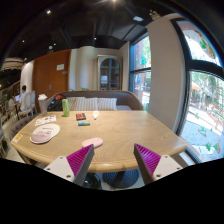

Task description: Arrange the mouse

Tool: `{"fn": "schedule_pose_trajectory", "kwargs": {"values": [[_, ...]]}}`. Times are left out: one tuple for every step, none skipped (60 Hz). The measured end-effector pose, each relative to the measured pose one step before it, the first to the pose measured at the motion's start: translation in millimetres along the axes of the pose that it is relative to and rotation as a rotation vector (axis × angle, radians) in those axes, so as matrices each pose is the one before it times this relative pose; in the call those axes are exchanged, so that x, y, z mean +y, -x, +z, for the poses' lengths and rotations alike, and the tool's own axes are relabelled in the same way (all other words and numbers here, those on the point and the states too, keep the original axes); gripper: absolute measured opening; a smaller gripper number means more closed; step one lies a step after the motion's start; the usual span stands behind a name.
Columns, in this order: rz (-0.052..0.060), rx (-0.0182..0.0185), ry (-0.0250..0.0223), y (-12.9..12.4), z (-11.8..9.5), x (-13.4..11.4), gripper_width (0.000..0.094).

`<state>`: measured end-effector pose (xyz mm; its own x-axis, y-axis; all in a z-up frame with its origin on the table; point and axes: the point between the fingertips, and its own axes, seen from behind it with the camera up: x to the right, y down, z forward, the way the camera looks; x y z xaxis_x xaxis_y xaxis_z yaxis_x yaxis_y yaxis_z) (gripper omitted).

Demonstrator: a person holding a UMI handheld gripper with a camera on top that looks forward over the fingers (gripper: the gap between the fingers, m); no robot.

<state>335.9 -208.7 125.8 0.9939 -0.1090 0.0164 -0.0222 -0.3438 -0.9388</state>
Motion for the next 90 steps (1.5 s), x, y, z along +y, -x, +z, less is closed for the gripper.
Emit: {"fn": "schedule_pose_trajectory", "kwargs": {"values": [[0.0014,-0.00732,0.00176,2.95,0.14,0.50,0.0834],[0.0006,-0.00607,0.00054,2.62,0.19,0.36,0.0835],[0.0003,-0.00377,-0.00054,2.04,0.15,0.10,0.0834],[-0.0016,-0.00160,-0.00077,1.61,0.94,-1.16,0.0836],[-0.0033,-0.00286,-0.00016,-8.80,0.98,0.80,0.0837],[-0.0034,-0.00043,0.00024,0.93,0.10,0.96,0.0836],[-0.0041,-0.00118,0.00097,1.14,0.66,0.72,0.0835],[-0.0043,-0.00106,0.00187,1.16,0.33,0.41,0.0835],[-0.0038,-0.00094,0.00092,1.22,0.25,0.70,0.0834],[-0.0037,-0.00132,0.00002,1.66,-0.03,0.14,0.0864],[-0.0029,-0.00147,-0.00116,0.68,1.16,0.86,0.0834],[-0.0027,-0.00204,0.00095,1.38,0.65,0.58,0.0834],[-0.0033,-0.00229,0.00230,2.11,0.39,1.17,0.0834],[-0.0033,-0.00245,0.00214,2.01,0.40,0.97,0.0834],[-0.0046,-0.00668,0.00282,-6.67,-0.11,-2.61,0.0833],[-0.0033,-0.00266,-0.00015,0.58,0.15,-0.10,0.0833],[-0.0029,-0.00238,-0.00108,0.37,0.31,-0.04,0.0833],[-0.0022,-0.00224,-0.00147,0.85,0.39,-0.09,0.0832],[-0.0016,-0.00174,-0.00127,0.78,0.41,-0.21,0.0833],[-0.0009,-0.00258,-0.00083,0.72,0.31,-0.16,0.0832],[0.0000,-0.00369,-0.00015,1.13,0.49,0.62,0.0831],[0.0011,-0.00369,0.00080,5.62,1.42,2.06,0.0831],[0.0005,-0.00944,0.00054,-2.20,2.03,0.03,0.0830],[0.0018,-0.00897,0.00048,2.62,0.99,1.07,0.0829],[0.0023,-0.01199,-0.00018,3.38,0.70,1.23,0.0828],[0.0029,-0.01384,-0.00017,3.82,1.21,1.07,0.0831],[0.0028,-0.01485,0.00049,4.29,1.22,1.30,0.0830],[0.0038,-0.01466,0.00120,4.37,1.56,1.58,0.0829],[0.0032,-0.01298,0.00000,4.55,8.02,2.89,0.0831],[0.0033,-0.01302,0.00269,4.14,2.03,2.85,0.0828],[0.0041,-0.01195,0.00366,3.42,2.66,2.50,0.0830],[0.0047,-0.01042,0.00524,3.65,2.86,3.31,0.0830],[0.0043,-0.00945,0.00588,3.06,3.17,3.48,0.0831],[0.0032,-0.00888,0.00641,2.75,4.13,3.69,0.0833],[0.0017,-0.00863,0.00735,2.59,4.09,3.99,0.0832],[0.0037,-0.00744,0.00604,3.17,5.97,5.49,0.0830],[-0.0022,-0.00556,0.00693,2.37,4.47,3.56,0.0831],[-0.0010,-0.00447,0.00640,1.55,4.34,2.59,0.0831],[-0.0010,-0.00374,0.00550,1.61,4.83,2.77,0.0830],[-0.0009,-0.00308,0.00488,1.20,4.78,2.46,0.0832],[-0.0001,-0.00277,0.00437,1.32,4.84,2.00,0.0832],[0.0008,-0.00301,0.00275,1.48,5.14,1.97,0.0830],[0.0014,-0.00379,0.00194,1.23,5.20,1.46,0.0826],[0.0030,-0.00510,0.00154,2.23,6.59,4.19,0.0823],[0.0038,-0.00397,0.00408,2.98,7.77,2.89,0.0825],[0.0047,-0.00419,0.00533,2.52,5.31,1.55,0.0825],[0.0056,-0.00462,0.00514,2.14,5.03,1.68,0.0827],[0.0056,-0.00453,0.00518,2.11,5.01,1.88,0.0825],[0.0061,-0.00421,0.00528,2.30,4.84,1.83,0.0824],[0.0056,-0.00274,0.00551,1.69,5.20,1.62,0.0823],[0.0056,-0.00250,0.00635,0.02,7.69,0.52,0.0823],[0.0040,-0.00016,0.00522,1.95,5.55,2.00,0.0821],[0.0026,-0.00002,0.00621,1.12,5.21,1.35,0.0820],[0.0013,0.00166,0.00668,0.45,4.31,0.89,0.0819],[-0.0043,0.00507,-0.00900,-0.32,4.14,-3.44,0.0816],[-0.0039,0.00863,-0.00786,-1.03,4.36,-3.30,0.0808],[-0.0001,0.00798,0.00221,-0.89,4.17,-0.77,0.0802],[0.0020,0.00682,0.00309,-0.57,3.77,-0.98,0.0801],[0.0058,0.00570,-0.00114,-1.34,3.09,-3.49,0.0800],[0.0066,0.00476,0.00179,0.74,3.98,-1.78,0.0803],[0.0088,0.00168,0.00088,1.18,2.81,-1.72,0.0808],[0.0088,0.00069,-0.00120,1.41,3.20,-2.23,0.0813],[0.0091,0.00121,0.00123,1.46,3.50,-1.65,0.0812],[0.0083,0.00134,0.00217,1.04,3.40,-1.57,0.0811],[0.0069,0.00141,0.00090,1.24,3.86,-1.84,0.0812],[0.0061,0.00460,0.00218,0.04,3.48,-1.62,0.0815],[0.0038,0.00372,0.00380,-2.07,2.64,-2.17,0.0815],[0.0033,0.00606,0.00168,-1.01,3.89,-2.19,0.0808],[0.0035,0.00545,0.00075,-0.58,2.99,-2.01,0.0802],[0.0033,0.00639,0.00206,-0.81,3.25,-1.56,0.0796],[0.0021,0.00535,0.00284,-0.36,3.06,-1.25,0.0794],[0.0023,0.00445,0.00237,0.06,3.23,-1.58,0.0791],[0.0025,0.00373,0.00329,-0.01,3.45,-1.66,0.0789],[0.0021,0.00315,0.00417,0.12,3.21,-1.39,0.0787],[0.0012,0.00368,0.00514,-0.21,2.75,-1.37,0.0788],[0.0013,0.00319,0.00513,0.60,2.68,-0.97,0.0787],[0.0021,0.00387,0.00611,0.33,2.77,-1.01,0.0785],[0.0027,0.00489,0.00374,0.37,2.68,-1.54,0.0781],[0.0029,0.00491,0.00548,0.13,2.53,-0.76,0.0777],[0.0023,0.00710,0.00541,-0.23,2.63,-0.87,0.0770],[0.0007,0.00722,0.00399,-0.15,2.44,-1.06,0.0757],[0.0001,0.00875,0.00512,-0.51,2.17,-0.63,0.0744],[-0.0019,0.00651,0.00412,-1.23,1.27,-0.80,0.0726],[-0.0022,0.01182,0.00378,-1.49,2.00,-0.61,0.0699],[-0.0036,0.01162,0.00297,-1.46,1.99,0.00,0.0667],[-0.0051,0.01495,0.00229,-2.10,1.35,-0.08,0.0626],[-0.0063,0.02035,0.00091,-3.42,0.93,-0.05,0.0610],[-0.0080,0.01797,0.00174,-2.99,1.19,0.74,0.0531],[0.0035,0.00856,-0.00210,-0.08,0.35,0.04,0.0531],[0.0107,0.00729,-0.00516,-0.08,-0.73,-0.37,0.0524]]}}
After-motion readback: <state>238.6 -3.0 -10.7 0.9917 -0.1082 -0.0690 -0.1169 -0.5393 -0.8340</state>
